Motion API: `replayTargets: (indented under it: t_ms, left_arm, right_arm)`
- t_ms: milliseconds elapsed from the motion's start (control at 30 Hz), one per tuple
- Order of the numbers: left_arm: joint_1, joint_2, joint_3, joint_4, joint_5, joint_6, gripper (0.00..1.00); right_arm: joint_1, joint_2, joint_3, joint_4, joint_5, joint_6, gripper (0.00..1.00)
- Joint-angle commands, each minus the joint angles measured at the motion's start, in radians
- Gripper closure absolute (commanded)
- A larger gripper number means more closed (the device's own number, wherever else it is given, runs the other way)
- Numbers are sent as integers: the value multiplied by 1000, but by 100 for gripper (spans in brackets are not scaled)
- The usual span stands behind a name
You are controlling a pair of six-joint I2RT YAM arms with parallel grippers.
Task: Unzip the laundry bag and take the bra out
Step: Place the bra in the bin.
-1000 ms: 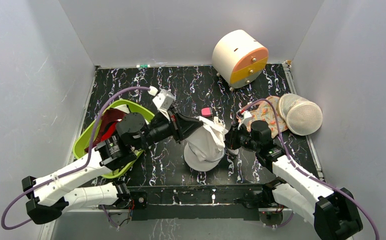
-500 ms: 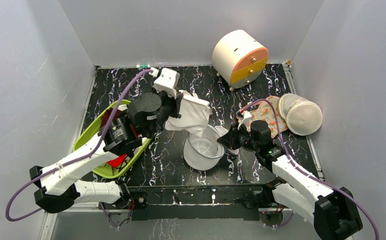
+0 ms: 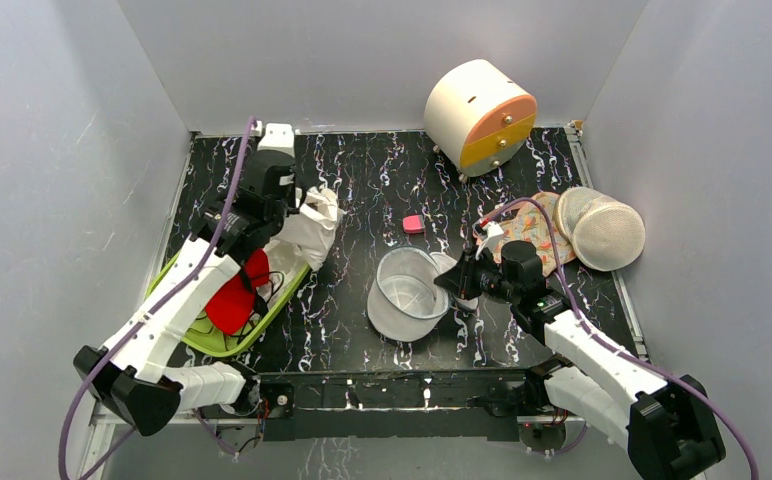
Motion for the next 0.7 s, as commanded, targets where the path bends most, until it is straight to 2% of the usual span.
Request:
replayTargets:
  t_ms: [0,100,233,433,567,667]
  left_arm:
    - [134,-48,-45,-81,93,-69,100]
    - [238,-81,-109,-92,118,-88,100]
    - [329,-116,-167,-132,18,-106,100]
    - [378,-157,-184,-181,-123,-157,100]
    - [408,-193,-233,-122,-194,-133,100]
    - [462,-193,-257,-60,-184,-103,100]
  right_arm:
    - [4,-25,33,22,12,-3,100]
    - [3,-24,27,34,10,3,100]
    - [3,-14,21,40,10,1,100]
    - [3,20,30,59,1,-4,100]
    - [3,36,29,75,-7,5,100]
    - [3,37,29,74,-8,5,100]
